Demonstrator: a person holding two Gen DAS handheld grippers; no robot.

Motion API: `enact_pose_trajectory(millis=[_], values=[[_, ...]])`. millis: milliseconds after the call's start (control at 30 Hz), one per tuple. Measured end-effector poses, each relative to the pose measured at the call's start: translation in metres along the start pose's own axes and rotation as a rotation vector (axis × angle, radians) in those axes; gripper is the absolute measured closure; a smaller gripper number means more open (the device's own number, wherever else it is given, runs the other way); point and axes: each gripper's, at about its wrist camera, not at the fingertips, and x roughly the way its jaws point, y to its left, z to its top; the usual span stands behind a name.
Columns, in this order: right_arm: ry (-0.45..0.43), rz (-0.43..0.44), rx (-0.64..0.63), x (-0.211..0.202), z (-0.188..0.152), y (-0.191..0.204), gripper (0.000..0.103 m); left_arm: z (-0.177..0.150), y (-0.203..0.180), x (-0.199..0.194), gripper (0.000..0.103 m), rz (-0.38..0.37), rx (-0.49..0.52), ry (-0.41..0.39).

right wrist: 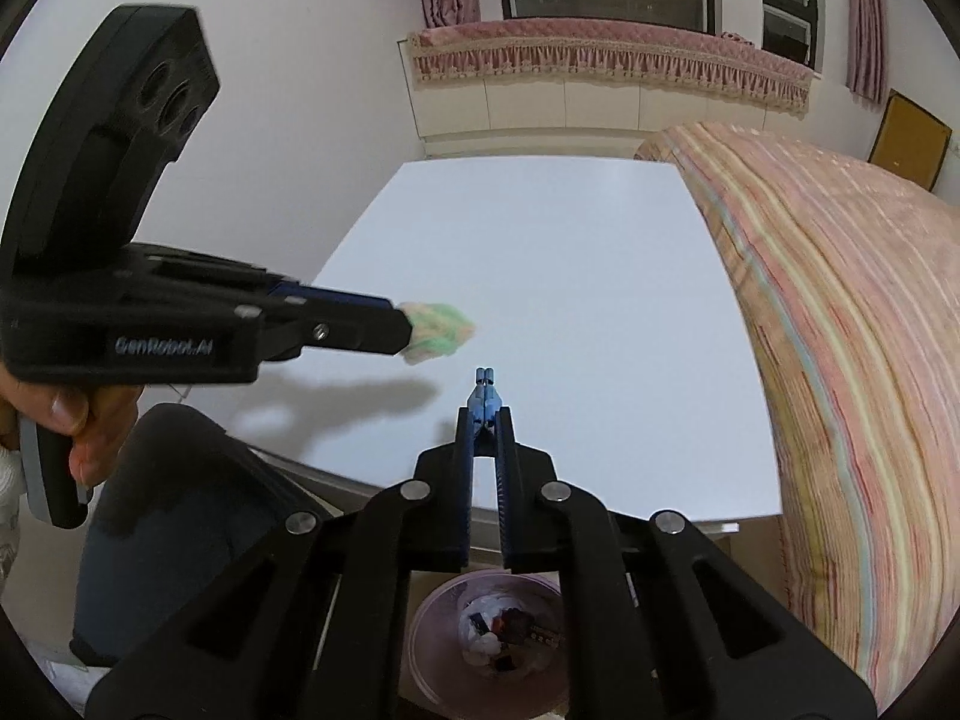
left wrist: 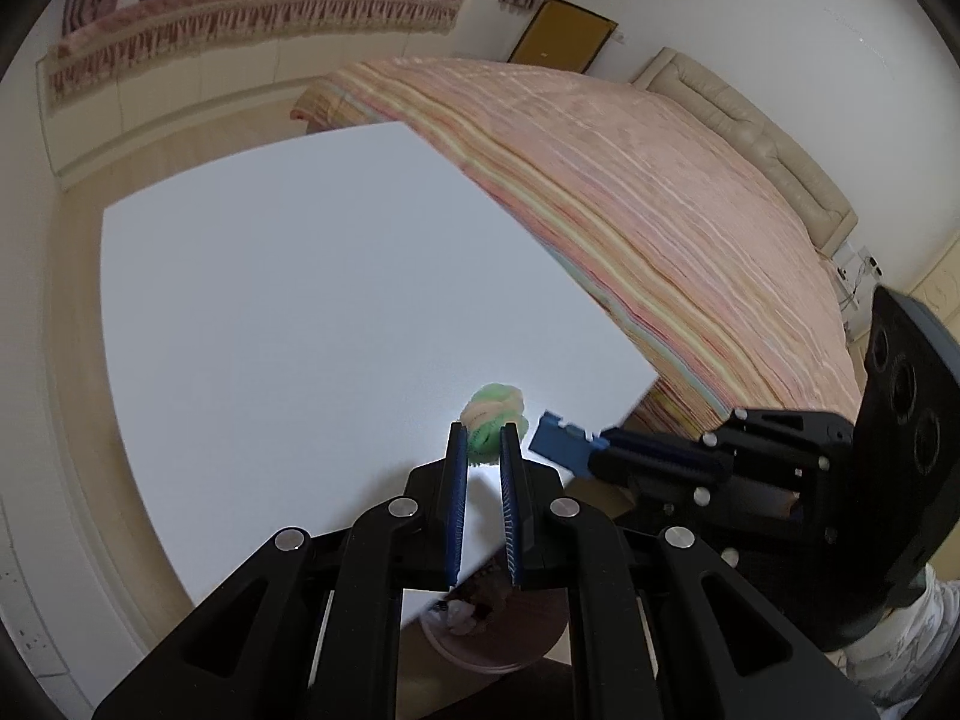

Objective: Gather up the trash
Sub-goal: 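Carry the green sponge and blue clip over the pink wastebasket, then open both grippers to drop the sponge and clip into the wastebasket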

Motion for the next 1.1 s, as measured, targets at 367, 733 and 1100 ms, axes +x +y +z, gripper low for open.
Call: enact_pose_trajectory(millis=[367, 733, 1100], values=[[0.003, -0.007, 0.017, -0.048, -0.021, -0.006, 0.097, -0.038, -0.046, -0.021, 0.093, 0.017, 0.076, -0.025], [0.051, -0.009, 0.032, -0.066, -0.061, -0.004, 0.097, -0.076, -0.074, -0.014, 0.093, 0.018, 0.121, -0.001], [0.102, 0.007, 0.05, -0.064, -0.091, -0.005, 0.095, -0.099, -0.08, -0.004, 0.087, 0.027, 0.129, 0.043]])
